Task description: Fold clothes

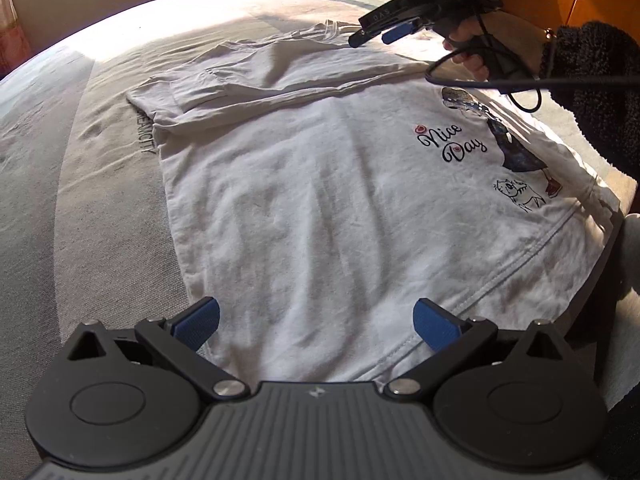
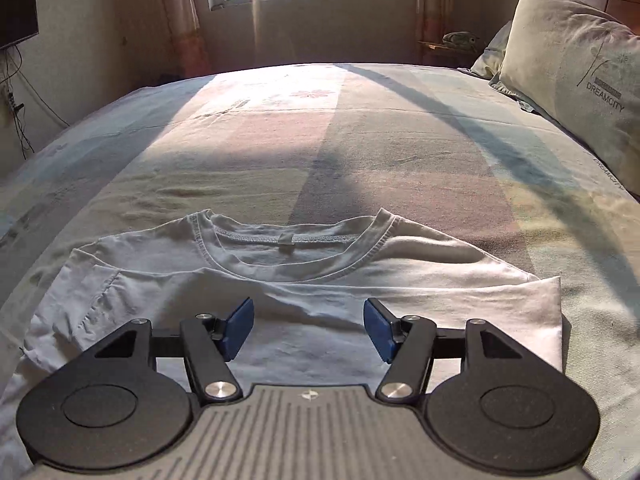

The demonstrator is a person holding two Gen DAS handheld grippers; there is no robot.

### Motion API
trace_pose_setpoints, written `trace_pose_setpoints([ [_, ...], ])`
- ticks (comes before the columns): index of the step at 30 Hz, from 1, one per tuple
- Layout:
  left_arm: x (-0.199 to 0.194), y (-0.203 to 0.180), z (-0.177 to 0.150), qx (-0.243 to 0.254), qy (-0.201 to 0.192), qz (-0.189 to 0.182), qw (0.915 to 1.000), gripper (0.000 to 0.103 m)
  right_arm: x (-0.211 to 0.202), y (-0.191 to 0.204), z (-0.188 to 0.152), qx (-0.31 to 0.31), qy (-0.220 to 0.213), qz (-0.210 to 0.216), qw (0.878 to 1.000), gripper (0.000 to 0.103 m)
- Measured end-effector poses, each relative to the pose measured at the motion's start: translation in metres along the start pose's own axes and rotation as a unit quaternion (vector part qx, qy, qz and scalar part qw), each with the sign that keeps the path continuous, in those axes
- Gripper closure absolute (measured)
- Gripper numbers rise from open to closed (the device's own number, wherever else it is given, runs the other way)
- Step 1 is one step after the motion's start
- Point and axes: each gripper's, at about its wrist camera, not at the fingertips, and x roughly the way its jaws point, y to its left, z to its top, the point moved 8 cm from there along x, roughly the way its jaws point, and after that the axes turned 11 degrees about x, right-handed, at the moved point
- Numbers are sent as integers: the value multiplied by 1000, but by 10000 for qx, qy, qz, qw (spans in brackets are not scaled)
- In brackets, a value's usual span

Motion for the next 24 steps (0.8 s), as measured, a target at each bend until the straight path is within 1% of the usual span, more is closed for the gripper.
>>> trace_pose_setpoints([
  [3, -5, 11, 18, 55, -102, 153, 9998, 1, -4, -20, -26, -117, 95, -154, 9998, 37],
  [5, -9, 18, 38, 103, -226, 207, 9995, 1, -19, -28, -36, -32, 30, -270, 9996, 34],
  [6, -10, 20, 50, 134, -303, 219, 9992, 1, -29, -29, -40, 34, -63, -227, 9997, 34],
  [8, -6, 30, 84, 148, -554, 164, 9982, 1, -47, -30, -47, 120, -303, 29, 9995, 30],
  [9, -4, 35, 101, 154, -681, 136, 9975, 1, -53, -30, -50, 94, -424, 179, 9989, 24],
  [10, 0, 42, 121, 105, -829, 117, 9964, 1, -57, -30, -53, -12, -567, 261, 9980, 21],
  [11, 6, 50, 139, 16, -952, 86, 9954, 1, -60, -31, -54, -160, -714, 300, 9969, 20],
  [13, 29, 65, 176, -335, -1131, -120, 9929, 1, -61, -36, -55, -303, -917, 259, 9950, 18],
  [15, 56, 77, 208, -728, -1224, -351, 9892, 1, -59, -48, -55, -169, -1044, 322, 9939, 15],
  [16, 73, 81, 219, -853, -1210, -444, 9880, 1, -57, -53, -55, -76, -1005, 342, 9943, 11],
  [19, 125, 92, 230, -1287, -1025, -612, 9845, 1, -49, -68, -58, 190, -676, 342, 9969, 10],
  [20, 142, 96, 234, -1432, -963, -667, 9827, 1, -48, -71, -58, 289, -625, 407, 9968, 10],
  [22, 158, 111, 222, -1807, -944, -719, 9764, 1, -51, -74, -56, 503, -607, 632, 9949, 4],
  [24, 175, 125, 210, -2182, -927, -767, 9685, 1, -48, -79, -58, 579, -555, 628, 9948, 4],
])
